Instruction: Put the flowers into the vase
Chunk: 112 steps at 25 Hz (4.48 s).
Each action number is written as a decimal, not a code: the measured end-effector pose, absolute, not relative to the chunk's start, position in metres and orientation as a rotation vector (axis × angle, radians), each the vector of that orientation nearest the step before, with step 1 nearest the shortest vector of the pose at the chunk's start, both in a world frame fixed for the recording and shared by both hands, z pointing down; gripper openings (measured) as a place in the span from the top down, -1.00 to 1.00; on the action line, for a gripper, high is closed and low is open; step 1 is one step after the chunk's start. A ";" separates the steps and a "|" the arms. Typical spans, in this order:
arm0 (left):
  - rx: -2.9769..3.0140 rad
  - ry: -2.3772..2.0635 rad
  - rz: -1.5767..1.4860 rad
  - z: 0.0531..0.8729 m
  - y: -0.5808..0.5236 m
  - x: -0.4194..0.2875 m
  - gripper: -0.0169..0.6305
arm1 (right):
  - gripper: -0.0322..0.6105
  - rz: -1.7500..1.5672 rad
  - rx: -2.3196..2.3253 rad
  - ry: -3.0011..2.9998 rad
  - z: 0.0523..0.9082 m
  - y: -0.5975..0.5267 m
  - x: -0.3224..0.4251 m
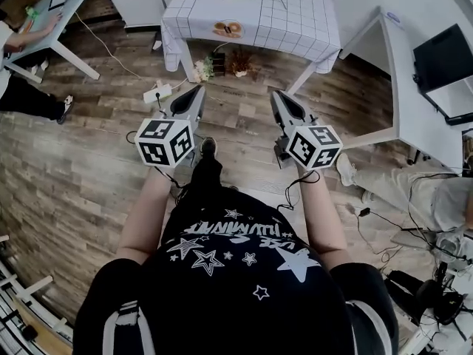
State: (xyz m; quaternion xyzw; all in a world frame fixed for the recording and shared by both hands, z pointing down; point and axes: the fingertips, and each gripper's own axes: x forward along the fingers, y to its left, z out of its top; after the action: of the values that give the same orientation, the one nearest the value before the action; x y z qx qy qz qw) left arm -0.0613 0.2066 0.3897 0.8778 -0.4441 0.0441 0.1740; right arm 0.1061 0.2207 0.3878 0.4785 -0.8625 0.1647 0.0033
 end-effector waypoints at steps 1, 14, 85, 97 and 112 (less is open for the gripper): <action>2.492 -1.250 0.125 0.390 0.199 -0.061 0.92 | 0.86 0.513 1.498 -2.695 0.389 0.216 0.106; 2.547 -1.192 0.120 0.388 0.068 -0.065 0.92 | 0.86 0.528 1.535 -2.619 0.399 0.099 0.104; 2.454 -1.228 0.178 0.415 -0.255 -0.039 0.92 | 0.86 0.607 1.587 -2.513 0.420 -0.250 0.186; 2.390 -1.357 0.196 0.416 -0.278 -0.015 0.92 | 0.86 0.619 1.451 -2.591 0.425 -0.307 0.210; 2.348 -1.514 0.212 0.422 -0.278 -0.011 0.91 | 0.86 0.680 1.302 -2.651 0.443 -0.332 0.206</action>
State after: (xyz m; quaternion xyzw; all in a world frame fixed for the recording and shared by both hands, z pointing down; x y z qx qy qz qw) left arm -0.0106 -0.2779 0.4220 0.8258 -0.5327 0.0747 0.1691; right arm 0.2058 -0.3324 0.4429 0.4290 -0.8734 0.2240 0.0555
